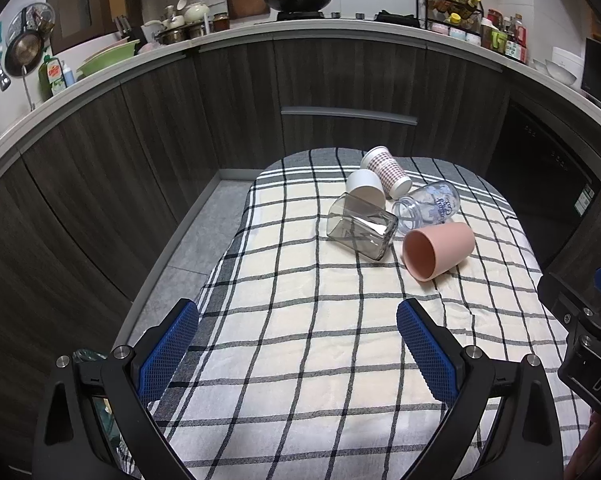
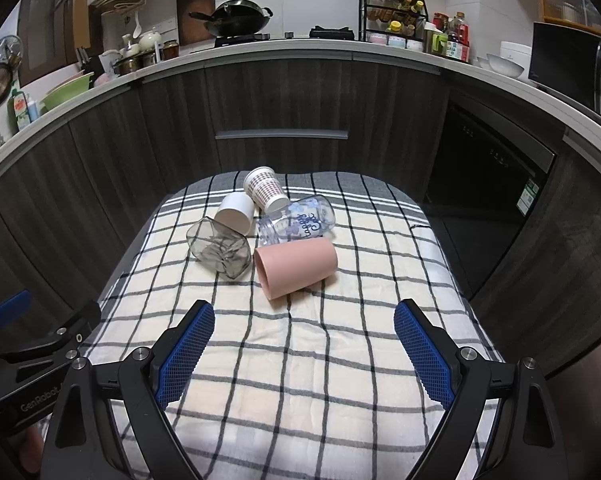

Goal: Flip cup upside down
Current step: 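Reach the right gripper to the clear glass tumbler and close on it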

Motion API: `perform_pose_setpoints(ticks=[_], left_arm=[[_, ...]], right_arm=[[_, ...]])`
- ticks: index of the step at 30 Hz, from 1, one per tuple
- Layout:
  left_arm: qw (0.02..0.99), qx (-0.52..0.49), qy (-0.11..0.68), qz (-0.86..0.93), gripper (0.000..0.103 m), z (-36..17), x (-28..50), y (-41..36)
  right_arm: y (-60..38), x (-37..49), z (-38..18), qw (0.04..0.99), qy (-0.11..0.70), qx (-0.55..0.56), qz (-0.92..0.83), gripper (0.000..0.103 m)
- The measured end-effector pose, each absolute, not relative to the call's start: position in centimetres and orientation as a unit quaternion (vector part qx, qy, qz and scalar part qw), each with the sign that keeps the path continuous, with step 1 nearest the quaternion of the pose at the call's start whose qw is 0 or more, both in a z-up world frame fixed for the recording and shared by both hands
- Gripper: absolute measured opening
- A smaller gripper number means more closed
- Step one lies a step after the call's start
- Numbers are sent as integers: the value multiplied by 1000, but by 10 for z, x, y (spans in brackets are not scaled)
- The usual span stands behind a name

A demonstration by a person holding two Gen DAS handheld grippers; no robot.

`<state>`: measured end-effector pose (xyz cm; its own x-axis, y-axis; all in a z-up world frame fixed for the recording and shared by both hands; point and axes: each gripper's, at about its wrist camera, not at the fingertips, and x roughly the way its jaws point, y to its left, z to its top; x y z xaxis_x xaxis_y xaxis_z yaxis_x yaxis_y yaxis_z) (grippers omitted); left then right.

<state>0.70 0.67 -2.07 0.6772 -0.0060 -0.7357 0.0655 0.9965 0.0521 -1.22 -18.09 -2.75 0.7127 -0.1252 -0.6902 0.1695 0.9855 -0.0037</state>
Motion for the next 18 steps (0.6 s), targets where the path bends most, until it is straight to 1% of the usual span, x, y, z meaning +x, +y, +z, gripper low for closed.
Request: perform_pose_setpoints(ticks=[10,18], left_arm=[[908,25,417,23,103,-30,27,16],[901,-2,427,74,103,-44,55,26]], right_arm=[[-170,23,-18,921,388,-3,-29,91],[-155,92,-28,901,430,-51,33,91]])
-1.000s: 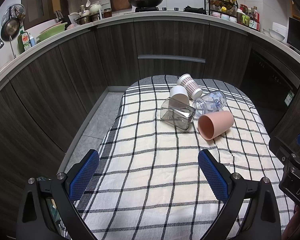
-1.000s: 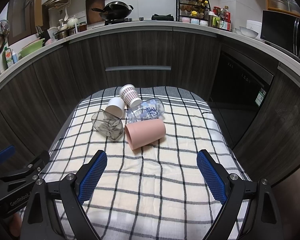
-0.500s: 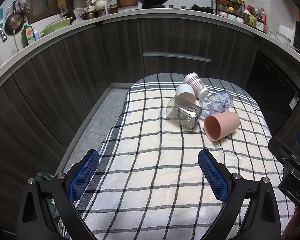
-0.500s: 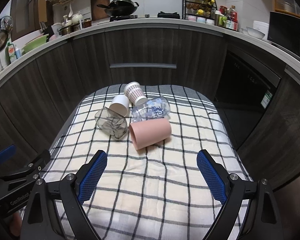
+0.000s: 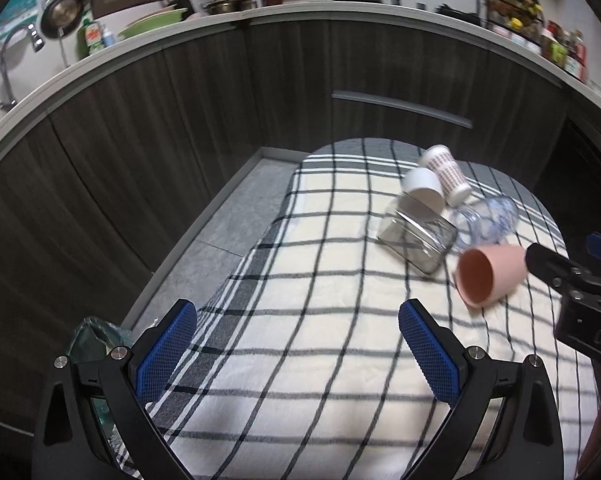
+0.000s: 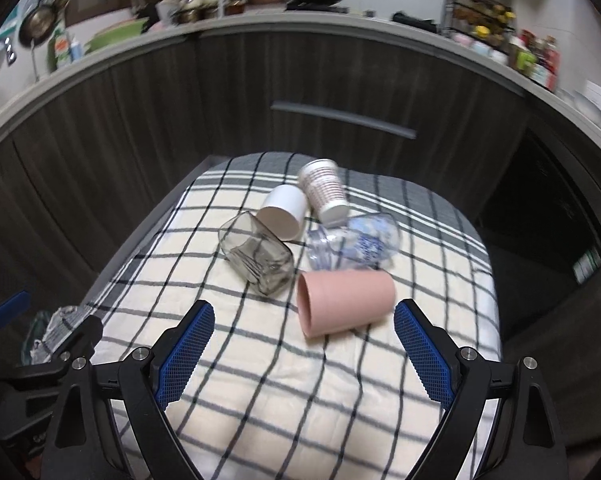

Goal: Flip cup upside down
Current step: 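Reach the right gripper to the clear glass tumbler and close on it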

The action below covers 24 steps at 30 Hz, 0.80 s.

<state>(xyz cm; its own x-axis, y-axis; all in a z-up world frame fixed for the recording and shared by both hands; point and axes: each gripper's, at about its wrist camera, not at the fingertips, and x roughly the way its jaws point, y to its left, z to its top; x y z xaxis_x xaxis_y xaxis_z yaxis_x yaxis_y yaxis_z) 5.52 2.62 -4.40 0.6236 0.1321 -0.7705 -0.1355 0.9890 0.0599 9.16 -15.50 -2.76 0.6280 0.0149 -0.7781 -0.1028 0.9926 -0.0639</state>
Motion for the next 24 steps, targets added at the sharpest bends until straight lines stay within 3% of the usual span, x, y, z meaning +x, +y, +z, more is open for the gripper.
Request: perform_pose_setpoints(ticks=[24], left_arm=[[855,-97,479,172,103,-102,138,45]], right_arm=[[-89,255,-126,773,574,-216,163,91]])
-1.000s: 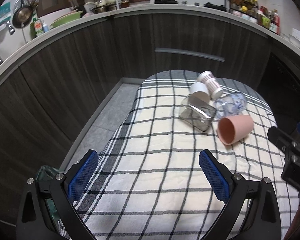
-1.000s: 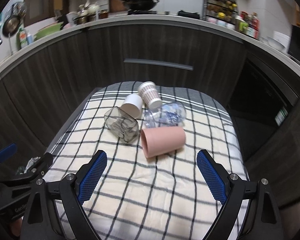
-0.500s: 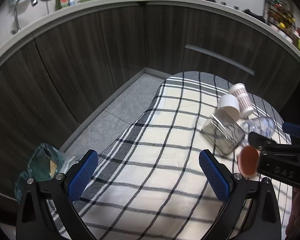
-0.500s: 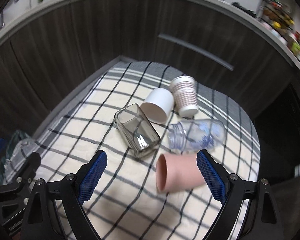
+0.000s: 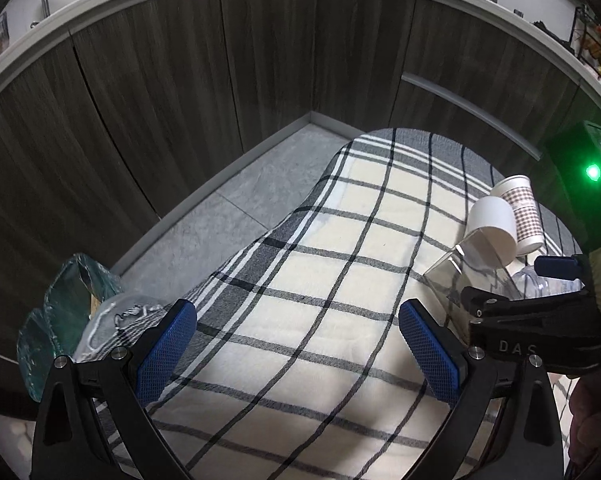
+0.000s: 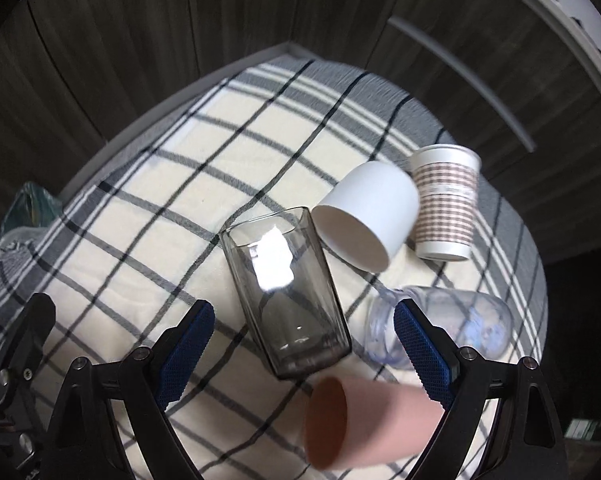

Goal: Flip cup upside down
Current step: 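Reach the right gripper to the clear glass tumbler and close on it, then lift the clear tumbler with the right gripper and carry it toward the left gripper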

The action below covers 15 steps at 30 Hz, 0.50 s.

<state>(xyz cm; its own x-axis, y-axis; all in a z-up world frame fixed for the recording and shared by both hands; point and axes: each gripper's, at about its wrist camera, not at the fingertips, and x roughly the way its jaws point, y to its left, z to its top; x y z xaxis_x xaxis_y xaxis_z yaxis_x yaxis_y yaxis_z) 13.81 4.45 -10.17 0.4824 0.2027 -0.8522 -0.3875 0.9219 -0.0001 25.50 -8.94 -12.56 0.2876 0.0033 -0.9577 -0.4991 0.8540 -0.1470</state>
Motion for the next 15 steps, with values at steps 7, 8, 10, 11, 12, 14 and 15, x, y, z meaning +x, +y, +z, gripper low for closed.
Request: perform_pose_setpoints(ticks=[7,8,10,11,12,14,15], left_arm=[[844,-99,498,172,103,-117,149,46],[844,-98,499,173,103,-119,149,46],[843,-97,500,173,103,-120,150,46],[843,-97,500,173,103,-121,150,47],[843,-96,501,172,103,-122,150,47],[842,-95,502,172,103,-123,151,47],[842,-95,502,172,103,-123,150,48]], right_arm=[[-77,272,-154,744,599,-233,182,90],[-76,274,-157,742,601,-234,181,88],[-76,277,-164,736,609,-232,183,84],[-76,278,-167,733,613,-231,183,80],[-75,278,-171,730,617,-230,184,73],[-75,278,-175,726,622,-230,183,69],[-76,278,-176,727,622,-228,181,68]])
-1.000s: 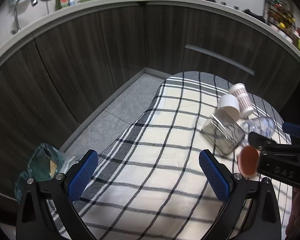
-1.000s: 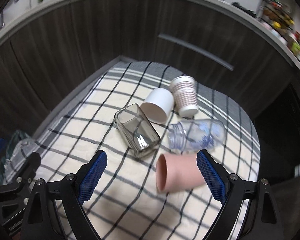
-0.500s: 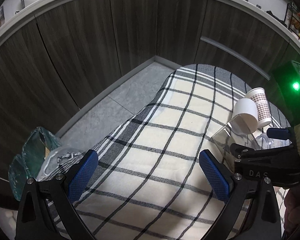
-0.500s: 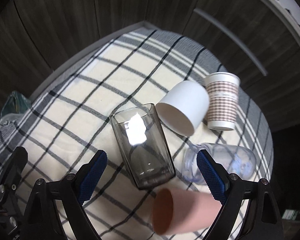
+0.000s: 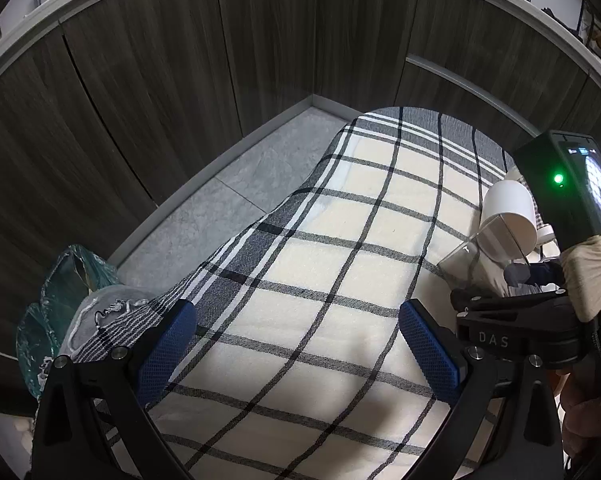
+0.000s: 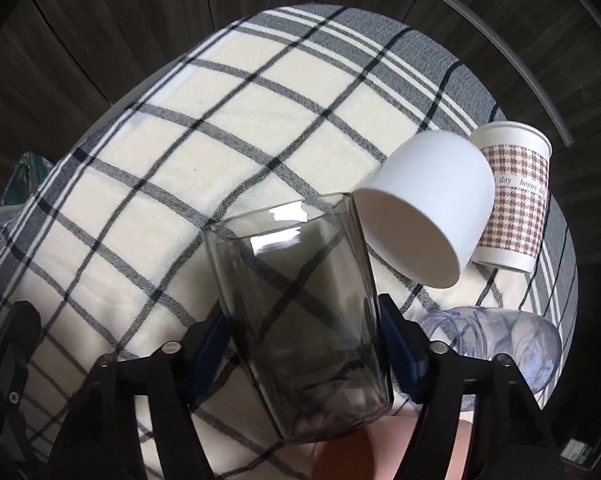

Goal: Flip cup upside down
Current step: 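Lift the clear tumbler with the right gripper and carry it toward the left gripper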

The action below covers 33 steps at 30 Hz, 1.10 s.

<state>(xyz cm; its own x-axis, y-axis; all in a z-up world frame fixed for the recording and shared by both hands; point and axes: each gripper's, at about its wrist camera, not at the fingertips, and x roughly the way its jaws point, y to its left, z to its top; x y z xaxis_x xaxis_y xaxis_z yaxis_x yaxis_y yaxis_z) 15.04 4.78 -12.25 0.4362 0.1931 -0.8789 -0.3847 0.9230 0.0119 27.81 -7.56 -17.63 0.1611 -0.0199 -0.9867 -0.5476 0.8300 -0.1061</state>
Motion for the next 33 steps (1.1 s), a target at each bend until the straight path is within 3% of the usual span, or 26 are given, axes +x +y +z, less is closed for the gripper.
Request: perform_pose_setpoints(ticks=[11,20,28,33], left_arm=[[857,-83,487,147,103,-101,133,67],[876,-64,464,115,103,-65,85,87],[881,-39,469,51,103,-61,57,86],[891,-17,453,31,103,-56,51,82]], right_arm=[[-87,257,-151,746,627,-159,159,65],[-103,183,-105,758,639,-38,123,65],[-157,104,-139,720,676,158,5,65],[-162,79,-155,703,677,211,-44,65]])
